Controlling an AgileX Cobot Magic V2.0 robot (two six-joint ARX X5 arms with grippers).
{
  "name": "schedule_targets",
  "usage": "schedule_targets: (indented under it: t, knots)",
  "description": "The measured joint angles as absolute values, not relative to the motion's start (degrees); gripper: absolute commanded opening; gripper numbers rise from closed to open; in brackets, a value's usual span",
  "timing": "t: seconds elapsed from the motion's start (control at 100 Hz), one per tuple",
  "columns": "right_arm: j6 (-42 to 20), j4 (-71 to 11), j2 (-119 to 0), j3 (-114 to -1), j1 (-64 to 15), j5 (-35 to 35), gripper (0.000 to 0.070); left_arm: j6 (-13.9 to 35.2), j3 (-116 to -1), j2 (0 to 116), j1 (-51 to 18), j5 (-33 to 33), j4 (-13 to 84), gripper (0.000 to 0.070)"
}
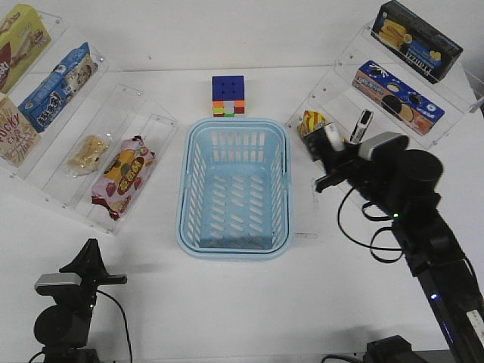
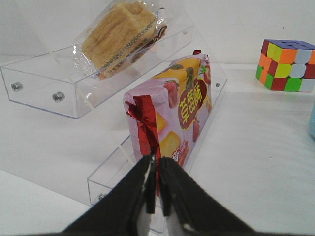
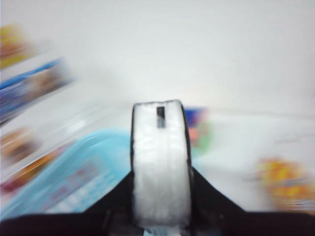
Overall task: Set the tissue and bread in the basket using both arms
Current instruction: 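Carry the tissue pack over the basket and release it inside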
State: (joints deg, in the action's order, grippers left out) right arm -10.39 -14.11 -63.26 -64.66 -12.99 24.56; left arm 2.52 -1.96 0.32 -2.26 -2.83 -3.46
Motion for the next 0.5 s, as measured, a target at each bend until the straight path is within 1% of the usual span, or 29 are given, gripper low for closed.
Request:
schedule_targets:
  t: [0.07,0.1,0.13,0.21,0.23,0.25,0.36,0.42,0.46,0.5]
  knots:
    - [-9.98,-14.55,-65.69,-64.64,-19.59,22.9,0.0005,2.52,-1.96,0.32,-2.26,-2.83,-3.46,0.0001]
    - [-9.52,-14.57,-66.89,-64.62,-22.39,21.96,0.0029,2.52,-1.96,0.32,-2.26,-2.83,-3.44,0.0001]
    - [-8.99,-14.7,-68.03,-64.55,-24.86,21.19,0.0082,2.52,-1.96,0.32,-2.26,-2.83,-3.46,0.0001]
    - [-7.77,-14.9,-70.91,-64.45,-29.58,21.08,0.0288,2.52,-1.96,0.32,-2.26,-2.83,-3.44,0.0001]
    - [-7.66,-14.87,-71.61,-64.45,-30.37,21.15,0.0322,2.52,-1.96,0.32,-2.26,-2.83,-3.46,0.0001]
    - [-7.44,-14.83,-72.2,-64.45,-30.96,21.15,0.0341,2.52,-1.96,0.32,-2.26,-2.83,-3.46,0.0001]
    - [-6.92,-14.02,-74.76,-64.42,-31.88,20.8,0.0343,2.63,-1.96,0.32,-2.26,-2.83,-3.46,0.0001]
    - [-6.81,-13.47,-74.94,-64.29,-31.79,20.6,0.0334,3.46,-1.96,0.32,-2.26,-2.83,-3.46,0.0001]
    - [-6.79,-12.69,-74.65,-64.29,-31.51,20.16,0.0303,4.54,-1.96,0.32,-2.26,-2.83,-3.55,0.0001]
    - [-6.7,-12.56,-73.95,-64.31,-30.79,18.98,0.0221,6.02,-1.96,0.32,-2.26,-2.83,-3.92,0.0001]
